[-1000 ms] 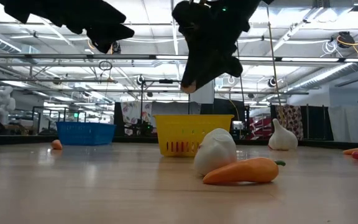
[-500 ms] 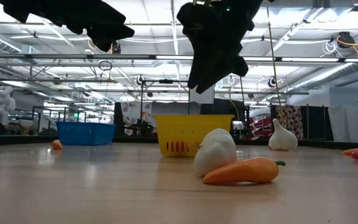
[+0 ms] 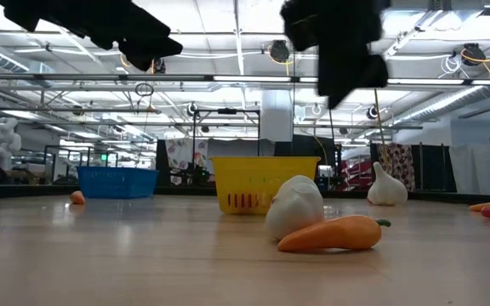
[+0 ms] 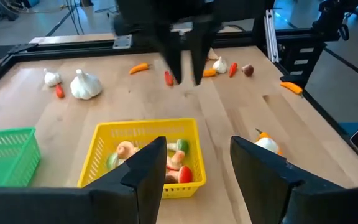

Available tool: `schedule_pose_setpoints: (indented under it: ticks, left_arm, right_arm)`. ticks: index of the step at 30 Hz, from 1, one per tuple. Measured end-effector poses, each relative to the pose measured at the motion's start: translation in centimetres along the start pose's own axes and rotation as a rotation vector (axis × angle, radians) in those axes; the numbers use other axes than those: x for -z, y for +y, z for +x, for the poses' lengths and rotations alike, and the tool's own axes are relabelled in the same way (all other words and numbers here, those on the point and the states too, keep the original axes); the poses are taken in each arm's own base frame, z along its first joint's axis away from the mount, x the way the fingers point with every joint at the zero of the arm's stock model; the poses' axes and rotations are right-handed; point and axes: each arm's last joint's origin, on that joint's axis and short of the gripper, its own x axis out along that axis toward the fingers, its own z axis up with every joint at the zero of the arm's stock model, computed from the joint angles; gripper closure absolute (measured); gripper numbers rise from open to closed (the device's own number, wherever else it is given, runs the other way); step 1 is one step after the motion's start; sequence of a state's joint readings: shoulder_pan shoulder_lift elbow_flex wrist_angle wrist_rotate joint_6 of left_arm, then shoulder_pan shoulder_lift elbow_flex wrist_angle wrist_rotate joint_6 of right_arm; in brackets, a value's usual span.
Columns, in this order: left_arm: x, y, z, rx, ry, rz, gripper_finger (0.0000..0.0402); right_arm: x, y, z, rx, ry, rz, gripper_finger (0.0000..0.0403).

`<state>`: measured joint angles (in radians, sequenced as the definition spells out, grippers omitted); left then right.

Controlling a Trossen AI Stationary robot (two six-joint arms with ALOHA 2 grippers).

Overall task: Sort produce into baskets
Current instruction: Put the brown mushroom into the yellow bin

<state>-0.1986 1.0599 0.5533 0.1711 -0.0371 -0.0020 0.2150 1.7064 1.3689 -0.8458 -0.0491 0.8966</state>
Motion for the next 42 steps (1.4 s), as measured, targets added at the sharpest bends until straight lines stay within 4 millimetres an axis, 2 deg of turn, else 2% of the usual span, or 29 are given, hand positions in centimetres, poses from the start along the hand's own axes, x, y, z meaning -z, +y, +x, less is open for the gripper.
schedule_pose_setpoints:
  ticks: [7,12,17,22,31,38,42]
  left_arm:
    - [0.0,0.3,0.0,-0.064,0.0,0.087,0.0217]
    - [-0.1,0.9,0.0,-0.101,-0.003,0.112,0.0217]
    - [-0.1,1.5,0.0,-0.127,-0.001,0.099,0.0217]
    - [-0.1,1.5,0.0,-0.128,-0.001,0.097,0.0217]
    - [-0.3,1.5,0.0,-0.129,-0.028,0.093,0.0217]
    - [-0.7,1.5,0.0,-0.131,-0.065,0.091,0.0217]
    - [-0.8,1.5,0.0,-0.131,-0.077,0.09,0.0217]
  right_arm:
    - [6.0,2.0,-0.4,0.087,0.186,0.137,0.028]
    - [10.0,3.5,-0.5,0.139,0.23,0.211,0.028]
    - [12.9,4.5,-0.7,0.16,0.215,0.289,0.028]
    - [15.6,5.3,-0.1,0.19,0.207,0.286,0.028]
    - [19.2,5.9,1.6,0.272,0.225,0.26,0.0277]
    - [19.9,5.8,2.9,0.35,0.262,0.382,0.0239]
    - [20.5,5.9,4.3,0.388,0.312,0.387,0.0213]
